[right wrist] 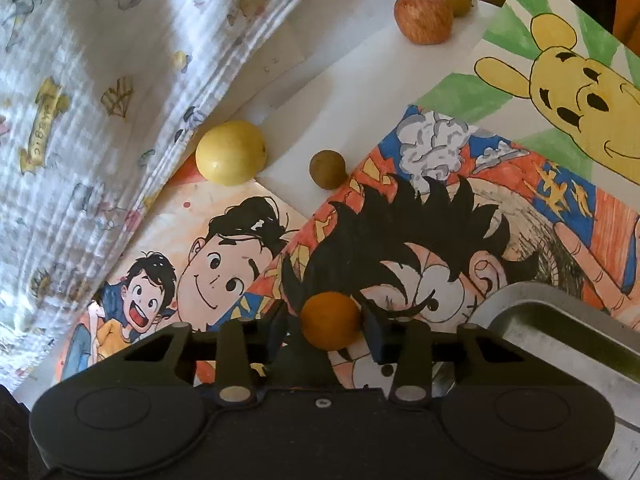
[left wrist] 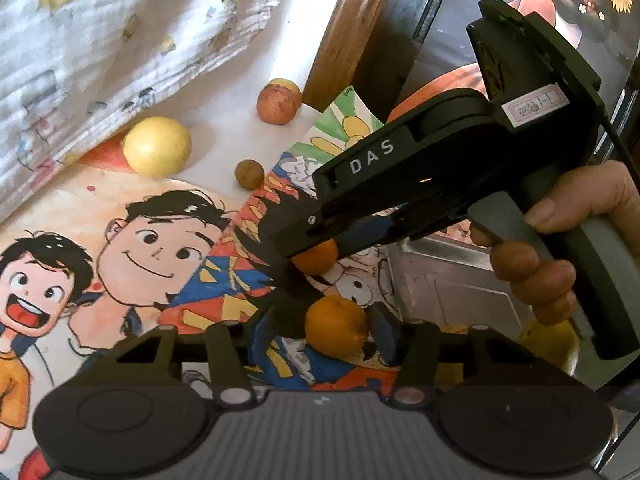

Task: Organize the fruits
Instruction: 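Close the left tool on one tangerine while the right tool grasps the other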

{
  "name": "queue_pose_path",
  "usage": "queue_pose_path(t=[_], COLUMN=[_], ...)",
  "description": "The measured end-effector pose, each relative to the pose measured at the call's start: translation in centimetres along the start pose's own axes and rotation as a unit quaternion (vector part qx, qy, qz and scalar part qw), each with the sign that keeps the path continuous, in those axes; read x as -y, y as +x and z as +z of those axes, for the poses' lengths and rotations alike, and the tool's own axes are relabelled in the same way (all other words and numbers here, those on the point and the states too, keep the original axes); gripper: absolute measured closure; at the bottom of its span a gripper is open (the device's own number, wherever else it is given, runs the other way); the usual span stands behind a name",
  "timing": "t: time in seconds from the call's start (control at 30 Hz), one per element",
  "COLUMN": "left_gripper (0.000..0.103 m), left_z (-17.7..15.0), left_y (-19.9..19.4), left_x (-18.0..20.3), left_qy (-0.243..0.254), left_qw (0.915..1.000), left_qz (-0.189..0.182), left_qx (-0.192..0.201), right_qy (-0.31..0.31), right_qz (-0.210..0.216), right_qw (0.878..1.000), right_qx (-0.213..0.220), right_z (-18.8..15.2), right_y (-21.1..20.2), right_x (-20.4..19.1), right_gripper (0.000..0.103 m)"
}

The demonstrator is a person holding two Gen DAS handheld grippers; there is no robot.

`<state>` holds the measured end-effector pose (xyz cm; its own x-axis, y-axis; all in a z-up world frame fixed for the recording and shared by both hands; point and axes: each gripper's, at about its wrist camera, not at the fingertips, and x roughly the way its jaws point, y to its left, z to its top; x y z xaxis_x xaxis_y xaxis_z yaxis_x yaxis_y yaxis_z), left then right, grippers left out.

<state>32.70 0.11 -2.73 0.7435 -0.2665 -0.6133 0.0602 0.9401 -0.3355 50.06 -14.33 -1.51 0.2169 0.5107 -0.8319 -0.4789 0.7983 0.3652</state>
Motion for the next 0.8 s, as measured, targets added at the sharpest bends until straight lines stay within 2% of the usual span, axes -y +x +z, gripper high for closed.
queue_pose_path(t=[0.07,0.2,0.5,0.8], left_gripper=[0.057,0.065,0.066,0.066], left_z=[-0.1,-0.2,0.3,1.4], left_y=[0.2,0.3,0.2,-0.3], left_x=[0.1,0.2,0.3,1.6], left_qy=[-0.003,-0.011,-0.023,-0.023], left_qw=[0.9999,0.9996,0.9996,0.9997], left_qz=[-0.01,-0.023,-0.009,-0.002], left_qx=[-0.004,-0.012,-0.016,-0.002], right_qy=[-0.005,-0.005,0.016,0.033], right_qz=[-0.004,0.001,0.007,0.003], right_qw=[1.0,1.0,0.999,0.997], right_qx=[0.003,0.007,0.03,0.073], right_z=[0.0,-0.1,-0.7,-2.1], right_y=[0.0,-0.1,-1.4,-5.5], right_x=[0.0,0.3,1.3,3.0], right_gripper=[0.066,0.068,0.069,0.069])
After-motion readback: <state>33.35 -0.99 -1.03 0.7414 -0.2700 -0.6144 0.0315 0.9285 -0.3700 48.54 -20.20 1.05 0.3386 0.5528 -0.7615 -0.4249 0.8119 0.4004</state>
